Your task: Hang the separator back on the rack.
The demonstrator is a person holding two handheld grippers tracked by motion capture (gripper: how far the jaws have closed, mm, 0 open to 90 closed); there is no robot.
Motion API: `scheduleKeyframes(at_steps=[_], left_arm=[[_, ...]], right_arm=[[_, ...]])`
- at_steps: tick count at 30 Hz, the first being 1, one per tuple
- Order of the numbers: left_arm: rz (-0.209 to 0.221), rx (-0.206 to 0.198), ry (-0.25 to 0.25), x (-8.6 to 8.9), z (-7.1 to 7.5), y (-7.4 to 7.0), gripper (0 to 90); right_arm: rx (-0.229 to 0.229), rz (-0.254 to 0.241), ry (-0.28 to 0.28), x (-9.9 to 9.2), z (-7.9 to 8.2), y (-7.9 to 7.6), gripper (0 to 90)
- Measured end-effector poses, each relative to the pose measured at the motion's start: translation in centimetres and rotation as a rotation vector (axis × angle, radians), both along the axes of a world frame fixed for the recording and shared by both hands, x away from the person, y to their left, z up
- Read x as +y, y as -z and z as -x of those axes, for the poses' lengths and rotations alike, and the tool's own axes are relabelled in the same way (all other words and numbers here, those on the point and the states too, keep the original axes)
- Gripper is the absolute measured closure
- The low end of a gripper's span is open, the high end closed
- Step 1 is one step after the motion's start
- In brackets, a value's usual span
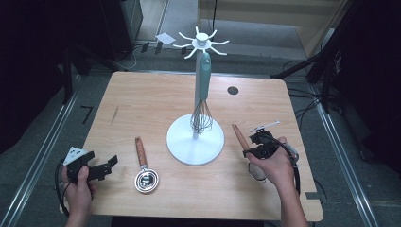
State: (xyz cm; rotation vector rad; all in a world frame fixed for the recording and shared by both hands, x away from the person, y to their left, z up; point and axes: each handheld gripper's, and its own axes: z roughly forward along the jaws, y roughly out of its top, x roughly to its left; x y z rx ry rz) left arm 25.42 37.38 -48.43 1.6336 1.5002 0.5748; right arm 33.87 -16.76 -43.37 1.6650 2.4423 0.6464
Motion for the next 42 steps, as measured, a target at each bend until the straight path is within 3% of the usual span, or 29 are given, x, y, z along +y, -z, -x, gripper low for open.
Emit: scheduleKeyframes(at_steps=[8,12,19,27,31,38,42], left_arm=[[0.006,0.004,0.001,0.1,0.0,0.0,0.1],[0.017,0.0,-0.006,0.2,0.0,0.0,0.0],[0.008,0.0,-0.002,0.2,0.0,0.0,0.1],[-0.001,0.002,0.001,0.0,-0.1,0.0,0.1],[-0.001,0.004,0.002,0.0,-0.1,0.0,0.0],[-0.001,0.001,0.002,0.0,-0.1,0.0,0.1],[0.0,0.001,0.003,0.0,0.0,0.0,0.1]], right_arm=[[-0.129,-0.053,-0.018,0.3,0.9,-1.0,71.4],[-0.169,-0.081,-0.012,0.3,1.1,-1.4,71.5],[-0.245,-0.186,-0.002,0.0,1.5,-1.6,71.5],[-0.329,-0.238,-0.031,0.8,2.1,-2.4,71.5],[-0.393,-0.253,-0.045,1.1,2.4,-2.9,71.4],[-0.446,-0.305,-0.045,1.3,2.6,-3.2,71.4],[-0.474,-0.307,-0.05,1.5,2.8,-3.6,71.4]])
